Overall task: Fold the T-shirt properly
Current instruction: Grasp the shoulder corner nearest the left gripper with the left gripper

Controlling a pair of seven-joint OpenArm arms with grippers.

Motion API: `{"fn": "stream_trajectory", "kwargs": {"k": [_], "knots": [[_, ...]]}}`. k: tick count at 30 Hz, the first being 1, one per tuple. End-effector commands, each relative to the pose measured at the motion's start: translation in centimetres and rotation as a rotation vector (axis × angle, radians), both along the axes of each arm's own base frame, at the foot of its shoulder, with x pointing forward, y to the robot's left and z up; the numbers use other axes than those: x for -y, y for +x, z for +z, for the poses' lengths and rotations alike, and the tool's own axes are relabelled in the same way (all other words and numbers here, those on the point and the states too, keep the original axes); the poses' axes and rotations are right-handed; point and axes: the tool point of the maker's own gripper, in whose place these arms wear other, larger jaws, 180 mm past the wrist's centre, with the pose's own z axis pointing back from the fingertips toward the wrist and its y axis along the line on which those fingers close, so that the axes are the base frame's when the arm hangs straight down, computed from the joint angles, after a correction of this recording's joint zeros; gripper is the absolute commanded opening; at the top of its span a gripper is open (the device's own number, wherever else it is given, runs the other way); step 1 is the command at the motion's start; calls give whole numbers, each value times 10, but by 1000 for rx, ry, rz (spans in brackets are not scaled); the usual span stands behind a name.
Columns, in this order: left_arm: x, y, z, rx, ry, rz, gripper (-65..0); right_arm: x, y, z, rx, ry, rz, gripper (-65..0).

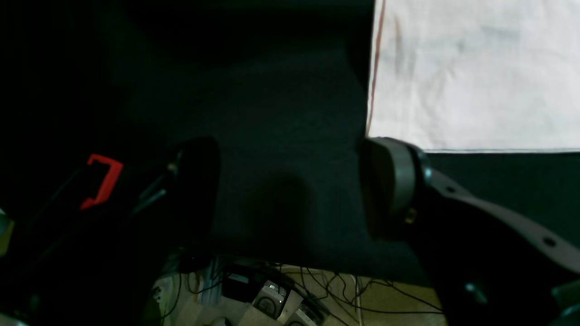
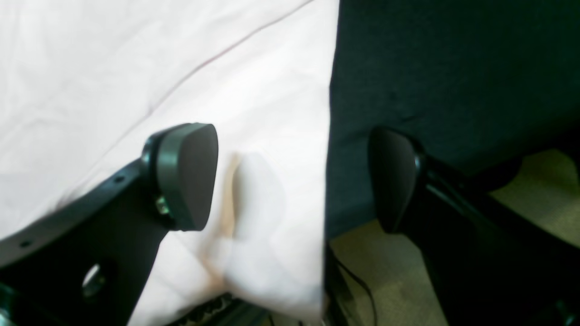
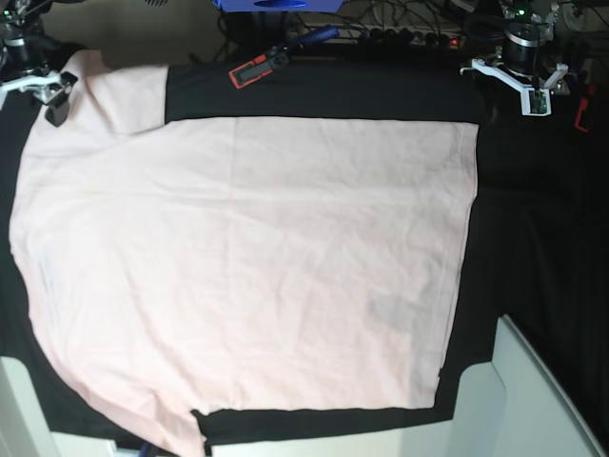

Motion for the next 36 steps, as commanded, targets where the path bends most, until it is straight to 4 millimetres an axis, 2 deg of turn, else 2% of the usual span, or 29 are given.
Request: {"fn": "stream_trajectory", "kwargs": {"k": [1, 7, 11, 14, 15, 20, 25, 31, 36], "knots": [[-4, 3, 9, 30, 19, -11, -176, -10, -10, -9, -70, 21, 44, -174], [-4, 3, 9, 30, 19, -11, -176, -30, -7, -15, -84, 46, 107, -334], [-4, 5, 10, 34, 19, -11, -176, -47, -5, -19, -92, 67, 157, -366], [-4, 6, 10, 36, 18, -10, -176, -50, -3, -19, -92, 71, 166, -373], [-3, 6, 10, 37, 17, -9, -176, -50, -3, -19, -92, 71, 166, -396], [0, 13, 11, 55, 3, -4, -168, -50, -2, -20, -91, 71, 167, -638], [1, 17, 9, 65, -10, 22, -165, -50, -2, -20, -91, 71, 167, -649], [12, 18, 1, 64, -42, 40, -52, -50, -2, -20, -91, 71, 167, -649], [14, 11, -13, 35, -60, 64, -54, -51, -2, -20, -91, 72, 168, -650]]}}
